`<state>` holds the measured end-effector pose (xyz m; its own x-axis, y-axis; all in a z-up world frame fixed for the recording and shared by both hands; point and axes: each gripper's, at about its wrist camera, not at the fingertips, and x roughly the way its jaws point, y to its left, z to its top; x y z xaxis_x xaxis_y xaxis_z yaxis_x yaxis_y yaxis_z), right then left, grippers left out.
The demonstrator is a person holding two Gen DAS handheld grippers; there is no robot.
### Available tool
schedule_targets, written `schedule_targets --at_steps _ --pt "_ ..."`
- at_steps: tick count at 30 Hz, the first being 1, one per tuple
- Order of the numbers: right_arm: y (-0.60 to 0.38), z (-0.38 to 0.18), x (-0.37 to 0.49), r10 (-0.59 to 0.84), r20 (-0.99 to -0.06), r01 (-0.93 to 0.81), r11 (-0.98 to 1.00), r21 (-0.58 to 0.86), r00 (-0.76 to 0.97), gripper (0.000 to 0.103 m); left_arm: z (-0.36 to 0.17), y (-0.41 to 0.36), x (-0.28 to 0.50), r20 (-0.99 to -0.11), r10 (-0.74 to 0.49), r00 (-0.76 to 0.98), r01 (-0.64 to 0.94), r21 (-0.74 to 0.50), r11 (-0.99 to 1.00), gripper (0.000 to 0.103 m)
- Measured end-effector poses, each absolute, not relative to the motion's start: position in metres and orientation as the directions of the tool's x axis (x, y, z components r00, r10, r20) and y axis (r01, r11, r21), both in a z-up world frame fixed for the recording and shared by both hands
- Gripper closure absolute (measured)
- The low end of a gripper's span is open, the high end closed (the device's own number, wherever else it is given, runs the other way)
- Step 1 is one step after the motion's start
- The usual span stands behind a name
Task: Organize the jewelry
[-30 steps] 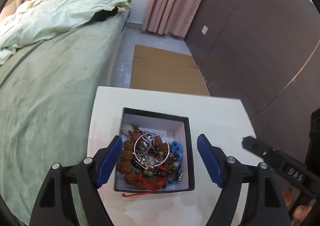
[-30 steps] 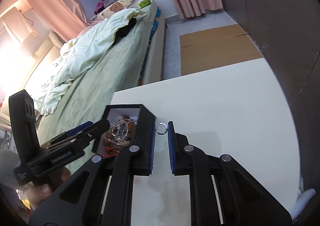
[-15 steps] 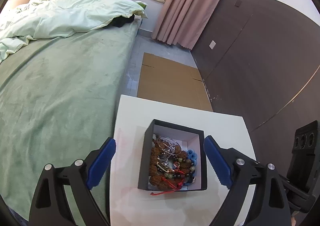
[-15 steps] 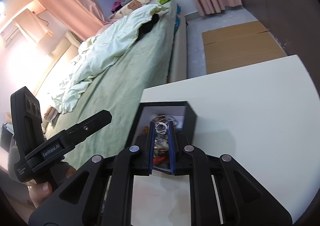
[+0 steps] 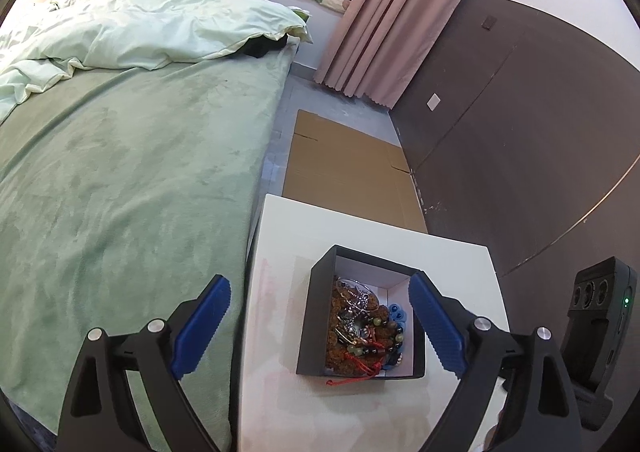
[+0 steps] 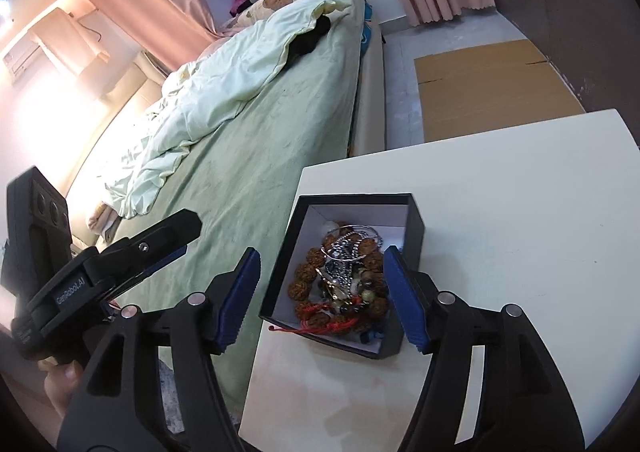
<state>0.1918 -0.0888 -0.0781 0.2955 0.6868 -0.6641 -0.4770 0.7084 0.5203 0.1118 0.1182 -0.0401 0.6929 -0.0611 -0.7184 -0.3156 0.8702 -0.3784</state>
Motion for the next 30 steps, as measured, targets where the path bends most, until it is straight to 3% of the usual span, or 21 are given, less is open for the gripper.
schedule_targets --at_steps 7,11,14,17,21,30 --pt "-0.120 -0.073 0.187 0.646 -0.684 -0.443 0.751 0.490 0.339 0.038 -0.029 0.107 0.099 -0.700 -0.049 0.712 -0.283 -0.351 0.893 0.009" --pt "-0.136 -0.066 0.180 0.622 -0.687 -0.429 0.773 0.467 0.374 0.025 -0.024 0.096 0.090 -0.691 -0.047 0.721 -0.258 -0.331 0.907 0.009" --pt "-0.147 -0.060 0.172 0.608 -0.689 -0.422 0.786 0.452 0.395 0.024 -0.019 0.087 0.083 -0.678 -0.050 0.734 -0.226 -0.314 0.922 0.009" --pt "-0.155 -0.056 0.164 0.586 -0.694 -0.419 0.802 0.425 0.419 0.012 -0.012 0.075 0.074 -0.662 -0.030 0.749 -0.197 -0.266 0.944 0.008" --pt "-0.168 -0.042 0.151 0.588 -0.676 -0.436 0.801 0.410 0.444 0.008 -0.004 0.059 0.064 -0.644 0.014 0.765 -0.182 -0.195 0.964 0.008" --pt "-0.198 -0.025 0.134 0.564 -0.653 -0.408 0.823 0.395 0.506 0.005 0.009 0.032 0.048 -0.599 0.014 0.801 -0.146 -0.173 0.974 0.008"
